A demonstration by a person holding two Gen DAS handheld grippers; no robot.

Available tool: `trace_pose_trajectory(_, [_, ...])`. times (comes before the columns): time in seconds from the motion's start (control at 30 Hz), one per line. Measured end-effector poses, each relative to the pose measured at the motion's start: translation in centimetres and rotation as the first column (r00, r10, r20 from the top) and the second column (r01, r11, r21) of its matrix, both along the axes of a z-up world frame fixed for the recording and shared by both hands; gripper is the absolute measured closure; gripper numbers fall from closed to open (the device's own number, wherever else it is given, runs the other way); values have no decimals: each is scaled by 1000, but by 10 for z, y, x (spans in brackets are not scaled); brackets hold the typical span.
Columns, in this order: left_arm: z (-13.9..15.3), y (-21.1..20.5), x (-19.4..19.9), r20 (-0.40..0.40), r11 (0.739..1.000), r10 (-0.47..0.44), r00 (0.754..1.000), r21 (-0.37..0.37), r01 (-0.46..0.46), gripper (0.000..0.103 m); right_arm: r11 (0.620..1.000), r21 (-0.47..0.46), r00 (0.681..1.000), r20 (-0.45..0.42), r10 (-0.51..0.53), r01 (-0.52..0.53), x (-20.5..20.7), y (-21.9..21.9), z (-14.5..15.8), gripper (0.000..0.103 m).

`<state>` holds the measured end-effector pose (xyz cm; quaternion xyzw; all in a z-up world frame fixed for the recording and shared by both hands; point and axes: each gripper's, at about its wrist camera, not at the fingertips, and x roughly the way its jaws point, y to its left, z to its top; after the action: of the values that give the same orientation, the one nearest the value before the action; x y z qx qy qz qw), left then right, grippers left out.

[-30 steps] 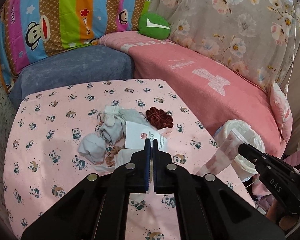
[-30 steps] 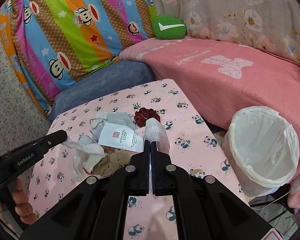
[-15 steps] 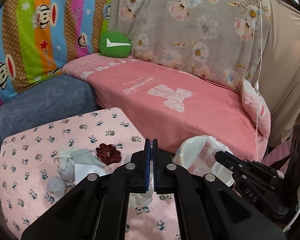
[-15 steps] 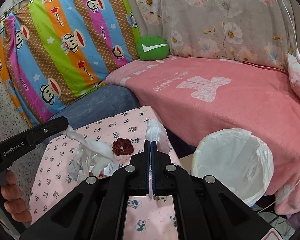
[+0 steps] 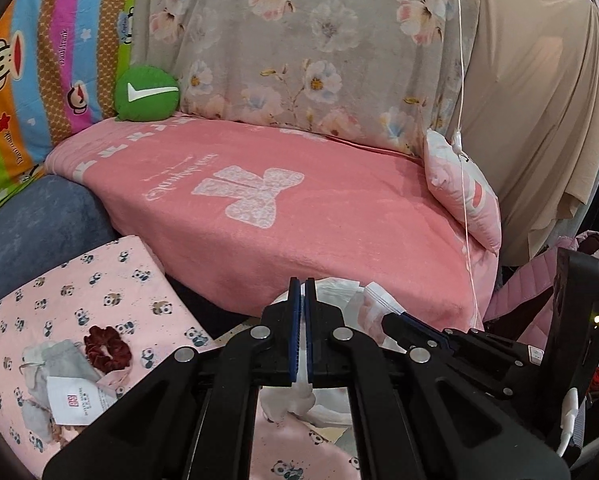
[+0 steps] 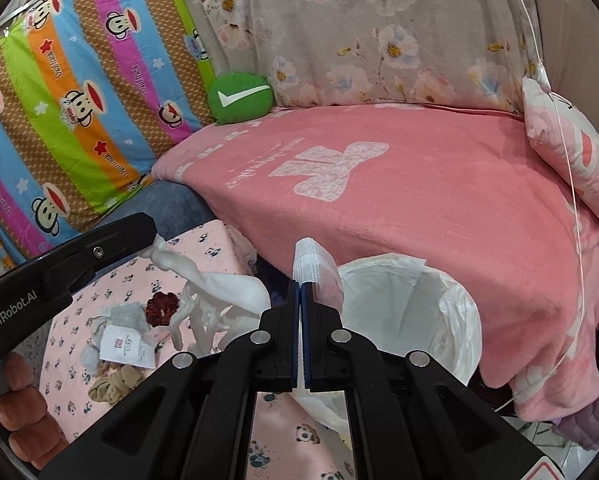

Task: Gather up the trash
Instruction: 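Carry both items over the white trash bin and open both tools, then withdraw both open tools from the bin back to the table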

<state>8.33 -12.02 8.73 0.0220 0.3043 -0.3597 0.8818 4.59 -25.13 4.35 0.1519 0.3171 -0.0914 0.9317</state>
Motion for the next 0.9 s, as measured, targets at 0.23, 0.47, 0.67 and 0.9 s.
trace_pose_trajectory(0.23, [-18,-37,8,-41,999,-51,998,13,52,101,998,26,998,-41,-50,51,0,-33,-23,100])
trace_pose_trajectory(0.47, [-35,-55,9,-71,996,-44,997,80,49,93,993,7,991,-50,-121,122,-5,-43,-31,72])
trace_pose_trajectory(0.67, [-46,-37,10,-96,994,51,994,98,-42,62,992,5,991,-38,-125,125,-14,-35,-30,57])
trace_pose_trajectory(0.9, [-45,-4,-1,-61,987,133,989,98,-126,46,996,1,995,-29,-91,91,-20,-7,-27,50])
